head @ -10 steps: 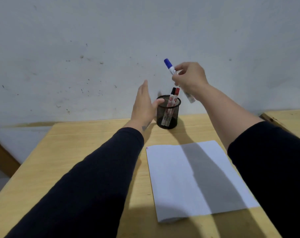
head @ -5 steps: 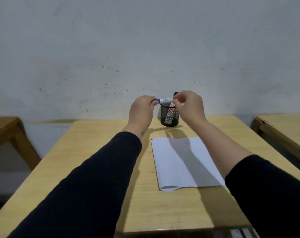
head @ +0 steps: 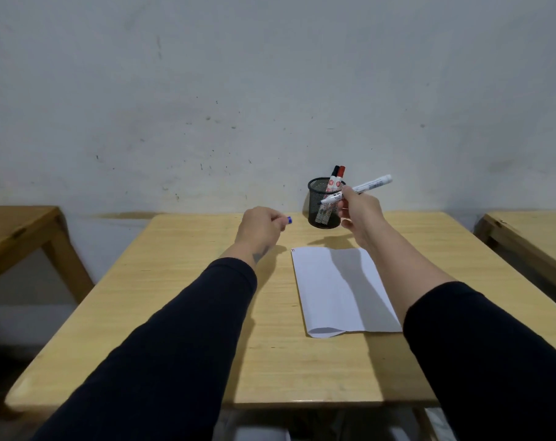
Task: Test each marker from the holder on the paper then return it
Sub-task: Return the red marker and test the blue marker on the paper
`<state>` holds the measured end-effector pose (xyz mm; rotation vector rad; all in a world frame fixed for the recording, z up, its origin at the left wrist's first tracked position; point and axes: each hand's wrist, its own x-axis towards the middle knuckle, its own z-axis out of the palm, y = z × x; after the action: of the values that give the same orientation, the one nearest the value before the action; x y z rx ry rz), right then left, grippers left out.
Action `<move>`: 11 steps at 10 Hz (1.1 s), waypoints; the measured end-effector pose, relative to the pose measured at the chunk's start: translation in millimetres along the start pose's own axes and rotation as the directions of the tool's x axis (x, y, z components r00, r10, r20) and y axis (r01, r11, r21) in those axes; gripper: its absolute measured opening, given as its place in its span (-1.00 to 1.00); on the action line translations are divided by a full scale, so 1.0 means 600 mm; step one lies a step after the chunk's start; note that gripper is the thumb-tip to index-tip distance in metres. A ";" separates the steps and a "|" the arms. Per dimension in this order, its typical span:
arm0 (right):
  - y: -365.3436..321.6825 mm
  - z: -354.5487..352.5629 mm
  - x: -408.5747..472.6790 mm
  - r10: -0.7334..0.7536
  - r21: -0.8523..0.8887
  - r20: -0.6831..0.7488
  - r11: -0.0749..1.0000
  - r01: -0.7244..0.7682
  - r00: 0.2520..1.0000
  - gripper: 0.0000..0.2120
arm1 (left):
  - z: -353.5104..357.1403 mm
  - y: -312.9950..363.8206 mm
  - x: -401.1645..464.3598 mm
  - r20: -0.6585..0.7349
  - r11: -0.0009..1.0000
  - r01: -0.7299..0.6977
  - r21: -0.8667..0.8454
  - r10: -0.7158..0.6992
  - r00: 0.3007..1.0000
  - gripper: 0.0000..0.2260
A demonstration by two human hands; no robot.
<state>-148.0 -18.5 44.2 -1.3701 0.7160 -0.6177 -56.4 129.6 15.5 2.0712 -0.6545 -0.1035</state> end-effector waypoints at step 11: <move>0.156 0.056 0.026 -0.214 -0.374 0.038 0.903 0.213 0.976 -0.75 | 0.084 -0.116 -0.026 0.108 0.822 -0.060 0.566 -0.002 0.994 -0.22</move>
<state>-113.7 1.5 -48.5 -1.8231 0.7160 -0.6783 -57.5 128.4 -72.2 2.6466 -0.8588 0.0074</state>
